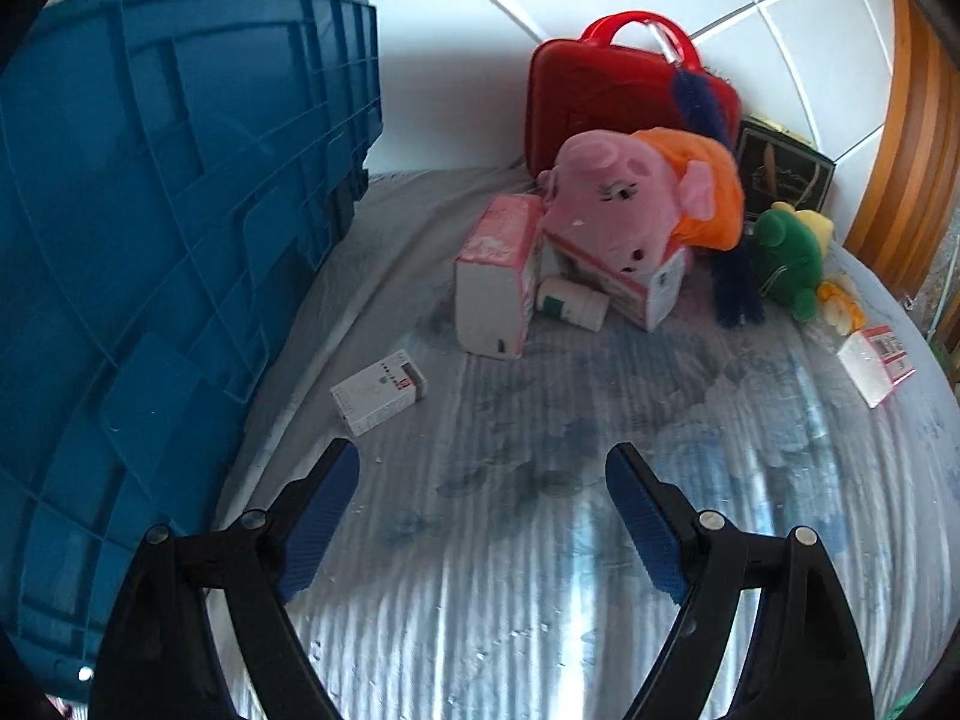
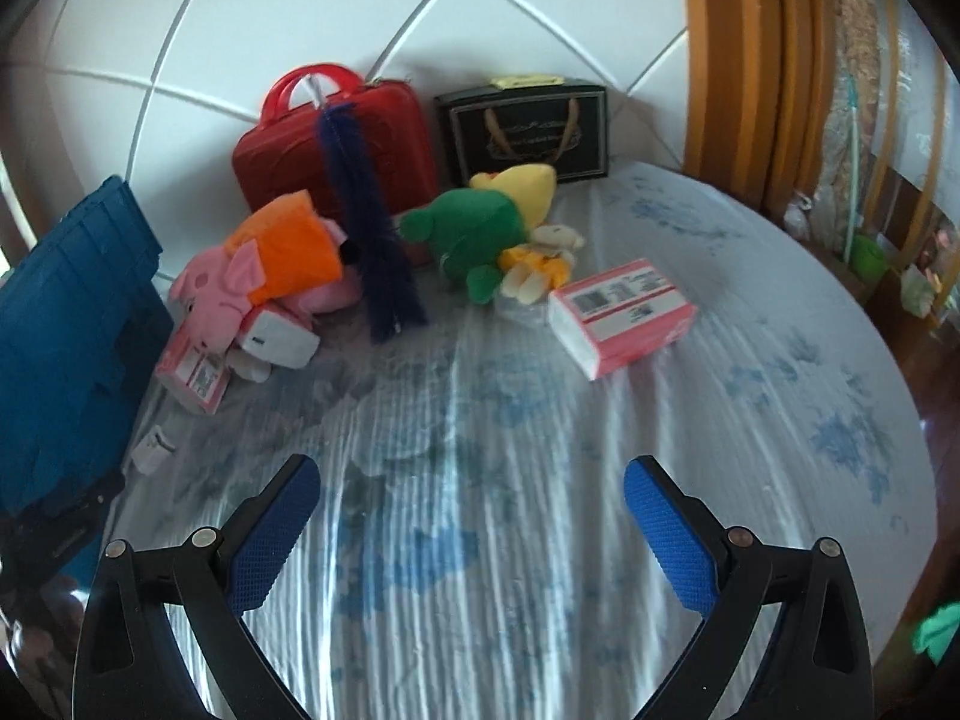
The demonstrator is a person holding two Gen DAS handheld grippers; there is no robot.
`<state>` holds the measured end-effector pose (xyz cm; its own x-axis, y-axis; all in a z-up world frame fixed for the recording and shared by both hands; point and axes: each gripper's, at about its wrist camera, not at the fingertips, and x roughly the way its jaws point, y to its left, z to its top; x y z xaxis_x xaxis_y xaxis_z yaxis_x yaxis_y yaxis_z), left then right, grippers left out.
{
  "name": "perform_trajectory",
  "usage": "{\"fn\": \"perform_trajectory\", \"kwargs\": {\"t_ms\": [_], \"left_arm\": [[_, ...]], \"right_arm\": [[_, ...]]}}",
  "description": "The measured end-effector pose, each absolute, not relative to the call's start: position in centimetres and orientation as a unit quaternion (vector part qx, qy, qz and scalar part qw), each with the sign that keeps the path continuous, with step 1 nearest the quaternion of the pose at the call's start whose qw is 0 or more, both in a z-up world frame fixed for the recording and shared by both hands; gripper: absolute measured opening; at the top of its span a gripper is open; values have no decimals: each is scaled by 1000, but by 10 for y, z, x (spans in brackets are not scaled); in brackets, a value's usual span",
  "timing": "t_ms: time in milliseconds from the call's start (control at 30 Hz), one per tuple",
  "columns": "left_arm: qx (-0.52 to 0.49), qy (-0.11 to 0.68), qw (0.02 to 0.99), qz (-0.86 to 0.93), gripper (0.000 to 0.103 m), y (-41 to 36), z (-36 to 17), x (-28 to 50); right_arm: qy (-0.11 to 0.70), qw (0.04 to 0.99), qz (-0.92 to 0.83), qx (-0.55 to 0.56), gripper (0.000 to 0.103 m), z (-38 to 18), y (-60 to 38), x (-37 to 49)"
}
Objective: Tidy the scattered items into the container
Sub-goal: 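Move both open tools back toward the items on the bed, then grasp the white medicine box with left tool while right tool grasps the white pill bottle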
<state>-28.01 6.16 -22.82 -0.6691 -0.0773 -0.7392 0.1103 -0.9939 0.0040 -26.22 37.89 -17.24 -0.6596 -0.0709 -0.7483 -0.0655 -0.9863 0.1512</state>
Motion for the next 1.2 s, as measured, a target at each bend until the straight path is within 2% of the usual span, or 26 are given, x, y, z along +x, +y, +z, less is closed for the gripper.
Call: {"fn": "perform_trajectory", "kwargs": {"t_ms": [200, 333, 367, 400, 467, 600, 800, 900, 967, 1033, 1067, 1167, 1200], "left_arm": [[410, 18, 82, -908, 85, 33, -275, -314], [409, 7, 101, -907, 85, 29, -292, -336], [411, 4, 106, -905, 85, 28, -295, -341], [413, 3, 111, -904, 85, 26, -297, -347], [414, 5, 122, -902, 85, 22, -301, -354], [424, 21, 132, -896, 85, 11, -310, -368], [438, 80, 137, -885, 85, -2, -324, -386], [436, 76, 133, -887, 80, 6, -324, -387], [433, 76, 132, -888, 70, 13, -323, -384], [436, 74, 126, -888, 69, 18, -323, -381], [437, 74, 123, -888, 69, 21, -323, -379], [434, 67, 117, -891, 68, 28, -322, -374], [434, 65, 117, -891, 68, 31, -322, -373]], "right_arm": [[-61, 115, -897, 422, 103, -226, 294, -315], [-12, 176, -892, 416, 101, -249, 237, -349], [4, 192, -891, 412, 92, -253, 223, -359], [17, 204, -888, 412, 77, -256, 212, -368], [37, 228, -881, 414, 70, -263, 193, -387], [75, 253, -878, 400, 69, -272, 168, -421], [97, 235, -880, 401, 69, -290, 164, -463], [78, 244, -874, 412, 70, -299, 167, -481], [90, 252, -866, 423, 70, -310, 161, -487], [90, 258, -861, 429, 70, -319, 158, -486], [91, 258, -862, 427, 68, -320, 157, -484], [79, 263, -861, 428, 44, -319, 161, -480], [82, 263, -860, 430, 43, -319, 161, -477]]}}
